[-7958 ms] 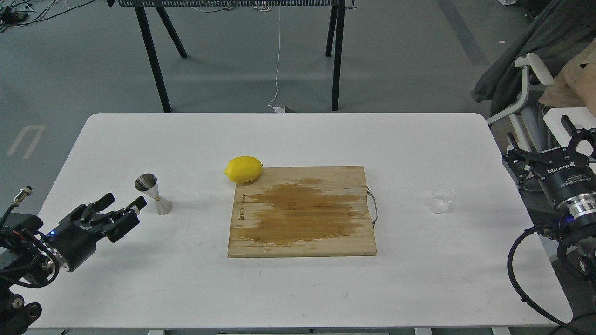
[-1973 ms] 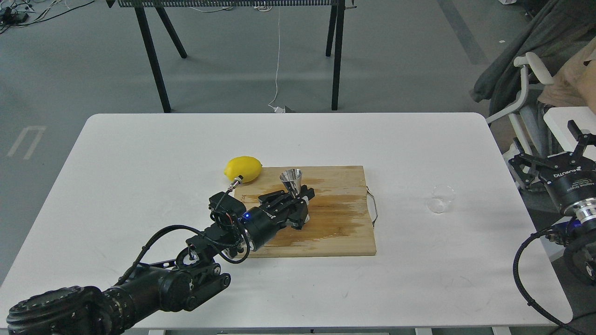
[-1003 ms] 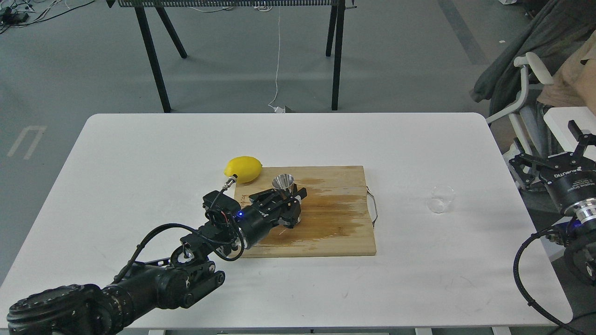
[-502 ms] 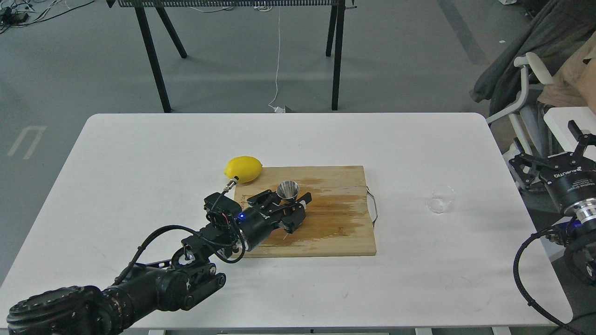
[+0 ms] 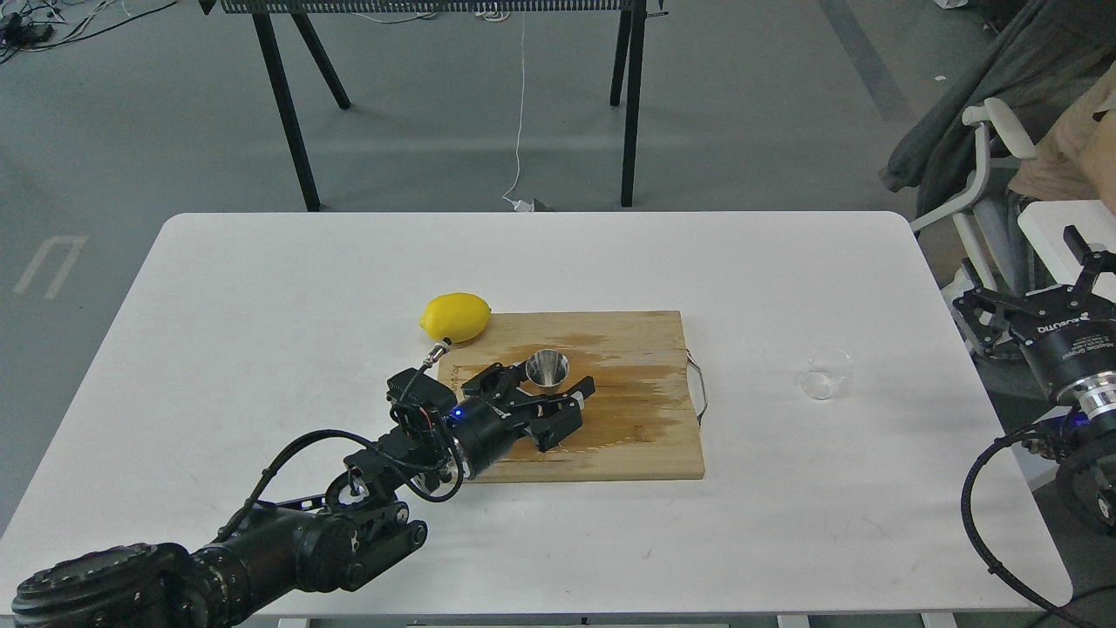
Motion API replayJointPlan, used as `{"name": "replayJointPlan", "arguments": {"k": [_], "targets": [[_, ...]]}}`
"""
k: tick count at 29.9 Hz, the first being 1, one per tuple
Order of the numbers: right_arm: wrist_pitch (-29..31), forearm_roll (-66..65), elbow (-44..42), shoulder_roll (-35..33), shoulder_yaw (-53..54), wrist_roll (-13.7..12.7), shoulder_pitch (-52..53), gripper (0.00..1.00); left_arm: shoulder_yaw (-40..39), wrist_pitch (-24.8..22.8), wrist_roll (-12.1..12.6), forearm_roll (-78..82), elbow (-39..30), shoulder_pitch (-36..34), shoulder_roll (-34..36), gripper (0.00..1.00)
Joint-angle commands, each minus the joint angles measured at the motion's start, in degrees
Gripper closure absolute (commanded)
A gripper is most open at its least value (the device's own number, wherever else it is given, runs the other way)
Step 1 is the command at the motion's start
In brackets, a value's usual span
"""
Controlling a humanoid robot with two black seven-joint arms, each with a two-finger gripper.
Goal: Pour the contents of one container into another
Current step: 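Lower the jigger upright onto the cutting board with the left hand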
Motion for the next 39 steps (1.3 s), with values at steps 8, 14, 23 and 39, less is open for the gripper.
{"name": "replayJointPlan", "arguments": {"k": [8,14,23,39], "targets": [[0.0,0.0,0.0,0.0,-0.1,0.0,-0.1,0.01,0.0,0.0,0.0,0.0,0.0,1.0,0.0,0.08],[0.0,0.0,0.0,0.0,-0.1,0.0,-0.2,0.01,0.0,0.0,0.0,0.0,0.0,1.1,0.0,0.08],[0.0,0.0,0.1,-0.1,-0.1,0.0,-0.3,0.01,0.0,0.0,0.0,0.1,-0.1,2.2,0.0,0.08],[0.0,0.0,0.1,0.0,-0.1,0.0,-0.3,0.01,-0.1,0.0,0.0,0.1,-0.1,2.0,1.8,0.08]]}}
